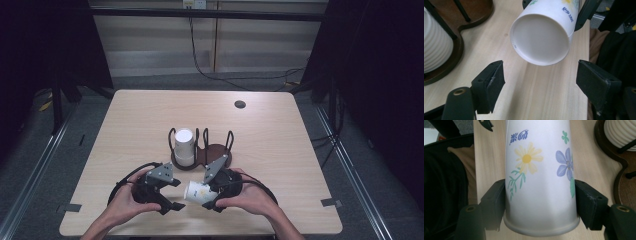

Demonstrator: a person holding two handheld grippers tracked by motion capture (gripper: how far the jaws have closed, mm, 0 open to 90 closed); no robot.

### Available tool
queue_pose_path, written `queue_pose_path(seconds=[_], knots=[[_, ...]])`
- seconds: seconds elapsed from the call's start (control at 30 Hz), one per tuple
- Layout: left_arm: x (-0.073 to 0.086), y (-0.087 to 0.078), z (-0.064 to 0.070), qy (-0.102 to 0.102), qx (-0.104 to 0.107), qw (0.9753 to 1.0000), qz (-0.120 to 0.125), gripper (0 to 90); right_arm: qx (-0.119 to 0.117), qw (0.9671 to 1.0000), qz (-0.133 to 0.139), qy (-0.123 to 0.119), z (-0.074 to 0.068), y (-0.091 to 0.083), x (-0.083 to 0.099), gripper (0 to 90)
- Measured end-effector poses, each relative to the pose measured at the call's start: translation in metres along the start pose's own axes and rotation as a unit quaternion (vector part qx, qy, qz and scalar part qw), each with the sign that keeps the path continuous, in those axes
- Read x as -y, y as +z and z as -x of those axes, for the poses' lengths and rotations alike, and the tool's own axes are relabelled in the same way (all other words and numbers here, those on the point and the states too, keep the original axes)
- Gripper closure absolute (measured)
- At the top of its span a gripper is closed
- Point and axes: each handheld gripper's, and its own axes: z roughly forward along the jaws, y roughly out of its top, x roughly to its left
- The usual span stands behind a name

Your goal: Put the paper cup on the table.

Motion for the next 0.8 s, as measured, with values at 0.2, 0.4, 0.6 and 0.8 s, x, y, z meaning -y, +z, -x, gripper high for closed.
queue_pose_path(seconds=[0.2, 0.4, 0.6, 0.8], knots=[[-0.003, 0.005, 0.004, 0.01, 0.007, 0.9999, -0.011, 20.9, 0.0, 0.9999, -0.012, -0.008, -0.003, 0.001, -0.001, 31.3], [-0.006, 0.01, 0.005, 0.014, 0.021, 0.9994, -0.023, 17.7, -0.012, 0.9995, -0.025, -0.017, -0.006, 0.004, -0.004, 31.3], [-0.007, 0.013, 0.006, 0.013, 0.028, 0.999, -0.032, 22.6, -0.016, 0.9991, -0.03, -0.026, -0.009, 0.004, -0.008, 31.3], [-0.007, 0.012, 0.006, 0.01, 0.031, 0.9991, -0.029, 27.1, -0.019, 0.999, -0.028, -0.029, -0.01, 0.007, -0.009, 31.3]])
